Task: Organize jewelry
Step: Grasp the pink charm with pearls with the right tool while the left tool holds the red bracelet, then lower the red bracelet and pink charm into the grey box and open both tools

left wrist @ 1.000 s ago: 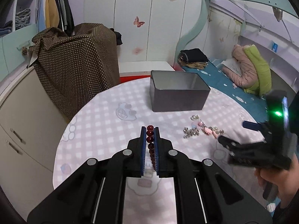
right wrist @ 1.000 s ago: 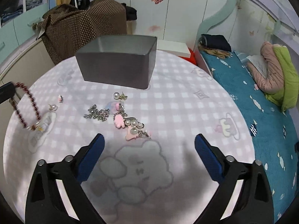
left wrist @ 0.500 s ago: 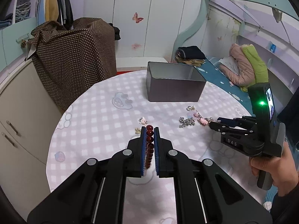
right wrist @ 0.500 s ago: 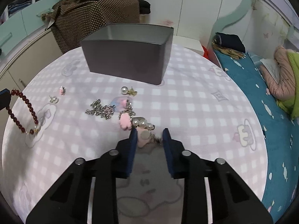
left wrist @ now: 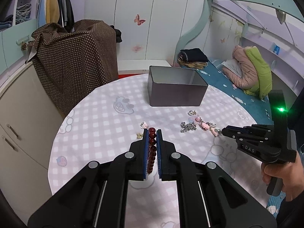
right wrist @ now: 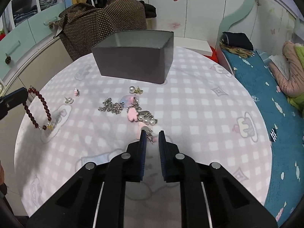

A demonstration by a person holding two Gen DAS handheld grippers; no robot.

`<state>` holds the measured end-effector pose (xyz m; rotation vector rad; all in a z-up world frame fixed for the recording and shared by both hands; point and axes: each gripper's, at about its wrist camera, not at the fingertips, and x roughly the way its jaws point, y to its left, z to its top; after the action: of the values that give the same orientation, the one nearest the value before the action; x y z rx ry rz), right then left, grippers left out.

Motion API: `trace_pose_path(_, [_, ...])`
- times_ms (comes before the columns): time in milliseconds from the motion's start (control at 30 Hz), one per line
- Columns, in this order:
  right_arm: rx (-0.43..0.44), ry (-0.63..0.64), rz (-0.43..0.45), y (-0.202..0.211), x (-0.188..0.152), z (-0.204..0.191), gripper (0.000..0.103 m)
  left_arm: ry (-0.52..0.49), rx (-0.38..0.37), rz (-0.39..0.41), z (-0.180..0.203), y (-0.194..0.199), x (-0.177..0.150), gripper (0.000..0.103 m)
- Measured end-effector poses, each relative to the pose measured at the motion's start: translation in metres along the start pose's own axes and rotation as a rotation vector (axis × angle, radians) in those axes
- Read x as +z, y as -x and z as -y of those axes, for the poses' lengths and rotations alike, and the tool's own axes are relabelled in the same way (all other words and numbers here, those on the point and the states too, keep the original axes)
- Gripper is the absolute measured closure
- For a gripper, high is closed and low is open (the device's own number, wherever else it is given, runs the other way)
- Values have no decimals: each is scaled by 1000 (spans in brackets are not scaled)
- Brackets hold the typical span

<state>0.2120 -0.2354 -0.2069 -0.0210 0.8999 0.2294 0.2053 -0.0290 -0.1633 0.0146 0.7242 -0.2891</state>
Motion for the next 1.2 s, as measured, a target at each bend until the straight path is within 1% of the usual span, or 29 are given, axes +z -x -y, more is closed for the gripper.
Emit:
trace_pose_path(100, [15, -3, -17, -4, -1, 1, 91, -1, -6, 1, 2, 1, 0, 95])
trace_pose_path(167, [7, 13, -11, -7, 0, -2, 89, -9, -10, -4, 5, -1, 0, 95])
trace_pose_path(233, [15, 20, -22, -12, 2, -2, 80, -15, -14, -7, 7, -1, -1, 95])
trace_pose_path(333, [27, 35, -26, -19, 5, -6, 72, -19, -15, -10, 9, -1, -2, 95])
trace_pose_path(400, [25, 49, -28, -20, 5, -9, 72, -19, -15, -11, 9, -2, -2, 95])
trace_pose_path(467, [-14, 85, -32, -21, 5, -15, 82, -19, -15, -12, 9, -2, -2, 95])
trace_pose_path(500, [-15, 90, -32, -20, 4, -15, 88, -19, -16, -12, 9, -2, -2, 95])
trace_pose_path(767, [24, 75, -32, -10, -2, -13, 88, -22, -20, -8, 10, 0, -2, 95])
trace_pose_path(933, [61, 52, 18, 16, 5, -11, 88, -20, -21, 4, 9, 1, 5, 95])
trace_pose_path(1067, [80, 43, 75, 39, 26, -11, 88, -31, -27, 37, 12, 4, 25, 95])
trace_pose_path(1200, [85, 47, 127, 53, 56, -16, 88, -31, -50, 59, 14, -2, 61, 95])
